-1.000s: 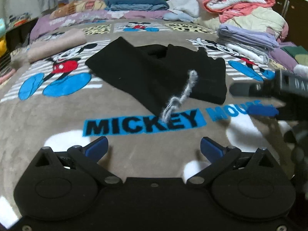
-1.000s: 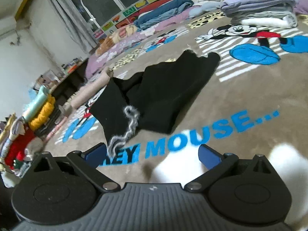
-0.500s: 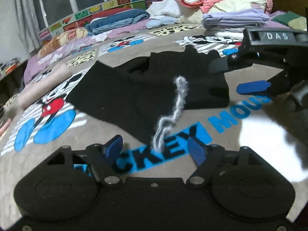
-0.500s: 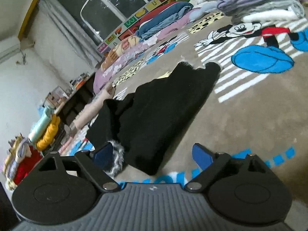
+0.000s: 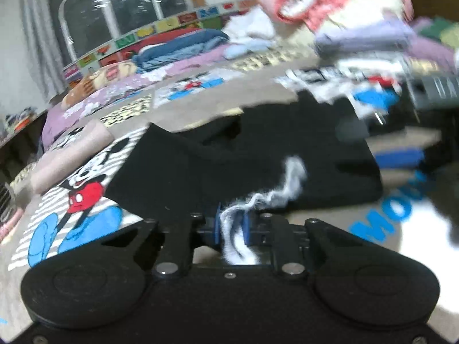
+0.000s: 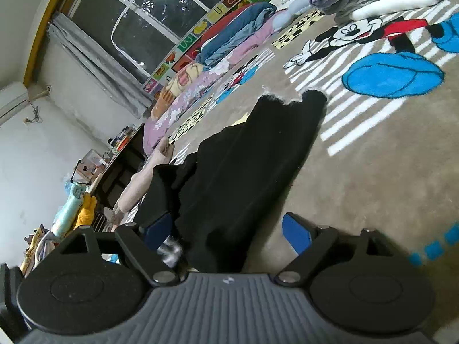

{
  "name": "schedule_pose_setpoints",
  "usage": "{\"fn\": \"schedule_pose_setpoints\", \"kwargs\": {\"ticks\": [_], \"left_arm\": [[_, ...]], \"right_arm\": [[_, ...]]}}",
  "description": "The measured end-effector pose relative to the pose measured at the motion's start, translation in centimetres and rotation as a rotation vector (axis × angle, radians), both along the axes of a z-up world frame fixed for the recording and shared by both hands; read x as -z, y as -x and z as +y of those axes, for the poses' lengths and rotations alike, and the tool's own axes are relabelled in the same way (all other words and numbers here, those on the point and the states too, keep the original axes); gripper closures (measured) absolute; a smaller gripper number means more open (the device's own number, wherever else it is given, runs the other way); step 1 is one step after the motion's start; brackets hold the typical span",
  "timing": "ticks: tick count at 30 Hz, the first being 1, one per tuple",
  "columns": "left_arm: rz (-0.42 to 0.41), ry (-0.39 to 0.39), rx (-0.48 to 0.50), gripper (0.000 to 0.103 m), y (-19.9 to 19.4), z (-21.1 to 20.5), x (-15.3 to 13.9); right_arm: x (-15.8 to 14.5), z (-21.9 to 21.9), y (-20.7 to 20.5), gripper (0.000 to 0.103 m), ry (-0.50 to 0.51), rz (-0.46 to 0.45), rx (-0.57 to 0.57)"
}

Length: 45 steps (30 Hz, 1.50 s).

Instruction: Fold clothes

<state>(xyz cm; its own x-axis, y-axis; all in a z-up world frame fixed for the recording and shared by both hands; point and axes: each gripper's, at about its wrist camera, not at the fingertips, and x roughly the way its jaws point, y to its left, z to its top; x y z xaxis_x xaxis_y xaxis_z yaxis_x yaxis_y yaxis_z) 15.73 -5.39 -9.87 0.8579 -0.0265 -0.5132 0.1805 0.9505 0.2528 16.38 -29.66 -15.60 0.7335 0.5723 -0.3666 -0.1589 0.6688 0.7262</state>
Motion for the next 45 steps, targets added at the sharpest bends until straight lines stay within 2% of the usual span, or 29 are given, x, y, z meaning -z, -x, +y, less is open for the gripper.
{"fn": "schedule_pose_setpoints", "kwargs": {"ticks": [8, 10, 19, 22, 26, 28, 34, 41, 45], "left_arm": [[-0.119, 0.155, -0.163, 0.093, -1.3, 6.9, -5.6], [-0.143, 0.169, -0.212, 0.094, -1.8, 8.8, -6.8], [-0.181, 0.311, -0.393, 0.096, -3.2, 18.1, -10.8], [-0.196, 0.365, -0.418, 0.096, -3.2, 20.3, -12.5], [-0.194, 0.385, -0.453, 0.097, -4.6, 22.6, -13.9], [-0.178, 0.391, -0.474, 0.097, -5.7, 23.8, -14.0], [-0.104, 0.322, -0.537, 0.099, -9.4, 26.0, -11.7], [-0.012, 0.333, -0.637, 0.102, -10.4, 29.8, -7.7], [-0.018, 0.349, -0.621, 0.101, -8.9, 29.5, -7.0]], "right_arm": [[0.1, 0.3, -0.2, 0.019, 0.016, -0.012, -0.004], [0.1, 0.4, -0.2, 0.019, 0.021, -0.015, -0.003], [0.2, 0.7, -0.2, 0.019, 0.040, -0.030, 0.001], [0.2, 0.7, -0.2, 0.022, 0.046, -0.032, 0.007], [0.2, 0.6, -0.4, 0.028, 0.052, -0.032, 0.015], [0.2, 0.7, -0.8, 0.030, 0.058, -0.031, 0.016], [0.2, 0.6, -1.6, 0.031, 0.052, -0.021, 0.016], [0.3, 0.0, -3.3, 0.031, 0.030, -0.009, 0.010], [0.3, -0.5, -4.4, 0.032, 0.013, 0.003, 0.016]]}}
